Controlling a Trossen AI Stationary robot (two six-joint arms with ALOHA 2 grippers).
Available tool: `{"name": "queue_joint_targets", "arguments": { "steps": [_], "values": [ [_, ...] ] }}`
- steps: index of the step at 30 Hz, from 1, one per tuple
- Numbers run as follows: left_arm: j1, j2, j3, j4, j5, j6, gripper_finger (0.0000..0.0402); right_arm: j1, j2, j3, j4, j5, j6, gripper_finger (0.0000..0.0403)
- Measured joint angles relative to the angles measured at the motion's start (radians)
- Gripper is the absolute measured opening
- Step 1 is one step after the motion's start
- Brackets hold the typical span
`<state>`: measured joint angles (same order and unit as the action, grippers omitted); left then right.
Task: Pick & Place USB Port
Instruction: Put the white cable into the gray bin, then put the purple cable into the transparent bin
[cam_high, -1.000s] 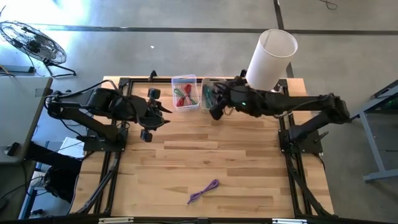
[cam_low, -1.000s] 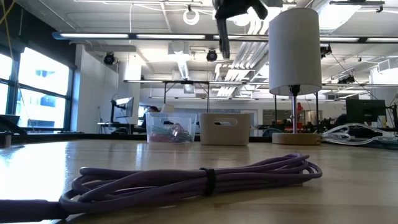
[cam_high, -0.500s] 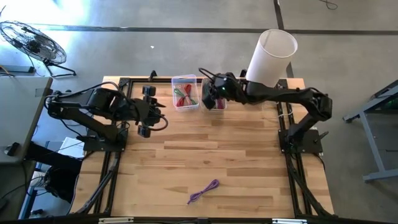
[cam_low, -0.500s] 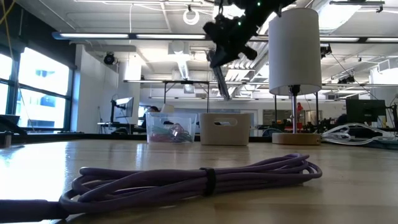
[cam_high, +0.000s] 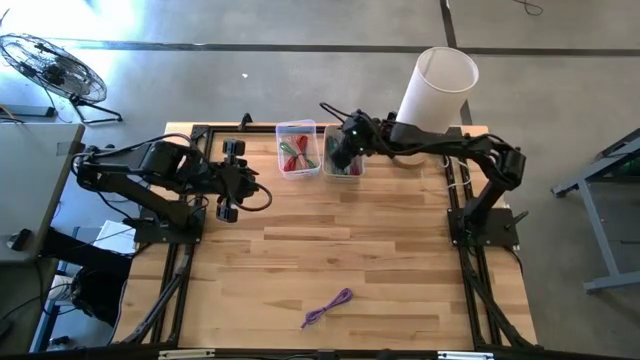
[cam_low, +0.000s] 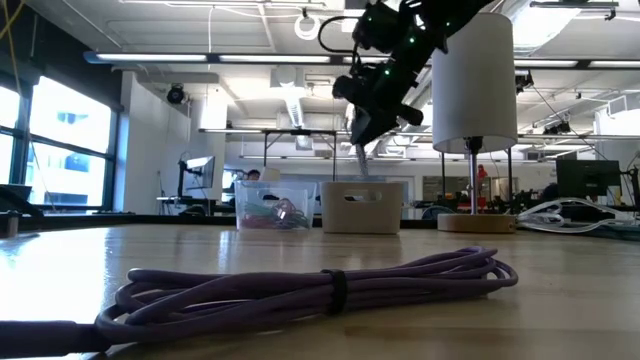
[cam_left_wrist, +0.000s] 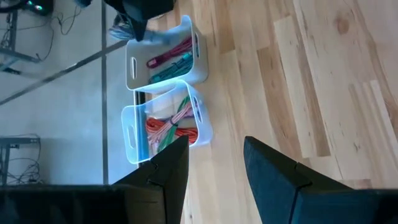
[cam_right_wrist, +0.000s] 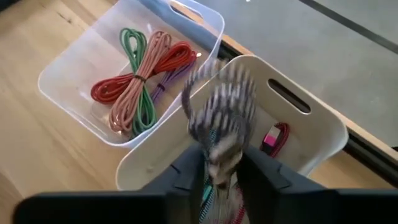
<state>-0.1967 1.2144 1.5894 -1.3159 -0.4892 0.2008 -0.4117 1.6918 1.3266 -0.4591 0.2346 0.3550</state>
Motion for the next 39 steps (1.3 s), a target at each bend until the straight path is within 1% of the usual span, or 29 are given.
{"name": "queue_joint_targets", "arguments": {
  "steps": [2, 6, 14, 18, 20, 22, 24, 26, 29, 31, 32, 34, 39],
  "values": [
    [0.0, 0.0, 0.0, 0.0, 0.0, 0.0, 0.015, -0.002, 0.009, 0.0, 0.002, -0.002, -0.006, 0.0097],
    [0.0, 0.0, 0.0, 0.0, 0.0, 0.0, 0.015, -0.001, 0.021, 0.0, 0.007, -0.009, -0.07, 0.0138],
    [0.0, 0.0, 0.0, 0.0, 0.0, 0.001, 0.015, 0.0, 0.022, 0.0, 0.006, 0.0, -0.073, 0.0216],
    [0.0, 0.0, 0.0, -0.002, 0.005, 0.0, 0.015, 0.0, 0.022, 0.0, 0.001, -0.019, -0.075, 0.0235],
    [0.0, 0.0, 0.0, -0.003, 0.009, 0.0, 0.015, 0.0, 0.022, 0.0, 0.0, -0.055, -0.075, 0.0237],
    [0.0, 0.0, 0.0, -0.003, 0.009, 0.0, 0.015, 0.0, 0.022, 0.0, 0.0, -0.107, -0.084, 0.0237],
    [0.0, 0.0, 0.0, -0.003, 0.01, 0.0, 0.015, 0.0, 0.022, 0.0, 0.002, -0.199, -0.111, 0.0234],
    [0.0, 0.0, 0.0, -0.008, 0.019, 0.0, 0.015, 0.0, 0.019, 0.0, -0.001, -0.351, -0.129, 0.0229],
    [0.0, 0.0, 0.0, -0.049, 0.071, 0.001, 0.015, 0.023, 0.001, 0.0, -0.01, -0.649, -0.184, 0.0222],
    [0.0, 0.0, 0.0, -0.079, 0.113, 0.001, 0.015, 0.07, -0.028, 0.0, -0.027, -0.777, -0.22, 0.0217],
    [0.0, 0.001, 0.0, -0.098, 0.139, 0.002, 0.015, 0.104, -0.042, 0.0, -0.038, -0.804, -0.239, 0.0214],
    [0.0, 0.001, 0.0, -0.128, 0.185, 0.001, 0.015, 0.182, -0.075, 0.0, -0.052, -0.808, -0.281, 0.0209],
    [0.0, 0.001, 0.0, -0.169, 0.258, -0.005, 0.015, 0.393, -0.145, 0.0, -0.057, -0.731, -0.408, 0.0196]
  ]
}}
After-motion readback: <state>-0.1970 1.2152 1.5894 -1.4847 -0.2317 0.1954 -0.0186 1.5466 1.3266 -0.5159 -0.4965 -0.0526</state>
